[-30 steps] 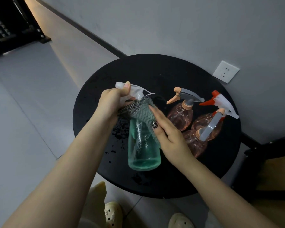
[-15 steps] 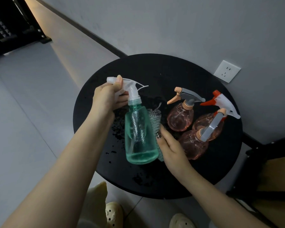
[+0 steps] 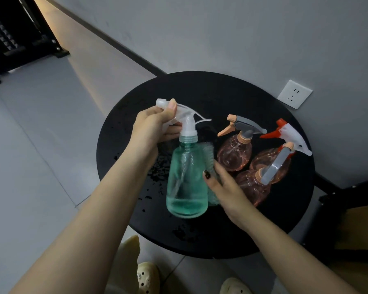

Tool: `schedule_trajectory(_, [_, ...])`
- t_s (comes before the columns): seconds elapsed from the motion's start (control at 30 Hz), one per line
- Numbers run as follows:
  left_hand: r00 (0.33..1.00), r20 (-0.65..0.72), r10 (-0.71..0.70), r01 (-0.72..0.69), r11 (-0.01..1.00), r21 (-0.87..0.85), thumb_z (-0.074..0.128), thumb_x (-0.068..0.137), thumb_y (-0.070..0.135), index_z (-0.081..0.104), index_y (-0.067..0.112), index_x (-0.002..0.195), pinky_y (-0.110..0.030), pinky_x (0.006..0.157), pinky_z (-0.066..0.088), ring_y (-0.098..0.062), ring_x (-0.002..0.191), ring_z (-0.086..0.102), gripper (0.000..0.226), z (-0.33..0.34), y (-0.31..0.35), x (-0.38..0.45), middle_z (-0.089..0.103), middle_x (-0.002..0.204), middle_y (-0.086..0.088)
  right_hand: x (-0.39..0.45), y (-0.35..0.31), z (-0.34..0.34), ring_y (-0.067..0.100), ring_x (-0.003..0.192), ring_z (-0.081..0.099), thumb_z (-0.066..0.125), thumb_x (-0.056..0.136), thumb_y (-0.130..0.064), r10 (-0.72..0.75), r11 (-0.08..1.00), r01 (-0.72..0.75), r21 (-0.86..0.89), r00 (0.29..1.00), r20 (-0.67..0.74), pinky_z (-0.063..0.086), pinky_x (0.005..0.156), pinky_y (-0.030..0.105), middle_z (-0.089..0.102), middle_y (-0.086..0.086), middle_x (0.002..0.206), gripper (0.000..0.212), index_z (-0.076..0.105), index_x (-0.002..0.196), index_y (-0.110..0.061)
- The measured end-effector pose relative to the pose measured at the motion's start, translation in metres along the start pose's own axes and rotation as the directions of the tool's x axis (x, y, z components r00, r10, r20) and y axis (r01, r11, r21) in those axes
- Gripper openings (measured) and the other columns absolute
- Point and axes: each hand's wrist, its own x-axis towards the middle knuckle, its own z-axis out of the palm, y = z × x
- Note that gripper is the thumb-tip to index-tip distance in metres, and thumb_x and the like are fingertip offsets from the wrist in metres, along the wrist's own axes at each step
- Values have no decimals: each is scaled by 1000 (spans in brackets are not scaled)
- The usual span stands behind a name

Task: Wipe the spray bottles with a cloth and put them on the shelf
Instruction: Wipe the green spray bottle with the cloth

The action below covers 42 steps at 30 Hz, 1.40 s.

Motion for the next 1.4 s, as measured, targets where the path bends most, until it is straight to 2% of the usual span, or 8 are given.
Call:
schedule_trajectory(0.1, [998,53,25,-23,999,-33,55,90,35,61,-8,104,-38,80,55,-35,85,62,45,1,5,-2,66,97,-24,-1,10,-5,16,109,63,86,41,-61,232,925,-272,264,957,173,53,87,29,68,-4,115,93,52,121,-29])
schedule_trajectory(0.27, [989,142,31,-26,999,-38,55,81,40,59,-7,106,-35,84,53,-28,84,63,53,3,9,-4,67,93,-17,-4,12,-2,20,98,66,93,38,-42,224,885,-311,345,936,271,54,76,30,69,2,107,100,49,125,-21])
schedule_trajectory(0.47, [980,194,32,-67,982,177,57,85,48,67,5,101,-37,93,49,-20,93,63,47,4,10,-11,67,101,-18,-8,12,5,18,96,67,93,37,-43,181,931,-224,288,969,169,54,73,27,71,0,103,93,53,119,-23])
schedule_trajectory(0.6, [979,-74,189,-131,866,482,68,73,54,58,25,106,-15,70,44,-2,90,60,45,7,2,-26,62,103,9,-6,14,6,22,102,65,92,39,-41,163,939,-175,295,984,65,55,78,30,69,3,109,88,56,117,-26])
schedule_trajectory(0.73, [980,25,196,-172,783,597,69,67,59,65,28,91,-22,69,52,1,76,61,40,16,-5,-47,65,93,10,-3,13,7,23,105,64,80,53,-27,116,953,-90,288,990,-76,55,81,30,68,5,114,72,54,120,-25])
schedule_trajectory(1.1, [985,-75,157,-98,854,510,70,67,60,65,34,81,-42,78,53,-5,79,64,30,27,-15,-34,68,81,15,3,16,14,9,111,60,85,61,-29,-89,994,67,-82,948,-305,48,97,37,64,-8,119,72,49,124,-34])
schedule_trajectory(1.3, [998,-26,54,-47,977,208,72,77,37,69,20,80,-38,72,54,-20,75,66,18,7,-3,-23,67,86,-14,-2,-1,6,-5,124,44,58,88,-37,-164,958,85,-273,946,-281,37,107,25,50,-14,135,46,41,131,-38])
schedule_trajectory(1.4, [1000,2,-17,17,991,133,65,84,33,68,16,81,-28,59,51,-16,67,64,18,-4,1,-14,67,78,-4,-10,-8,1,-24,122,29,44,97,-25,-325,840,187,-510,926,-195,24,101,1,35,-30,133,41,29,133,-39])
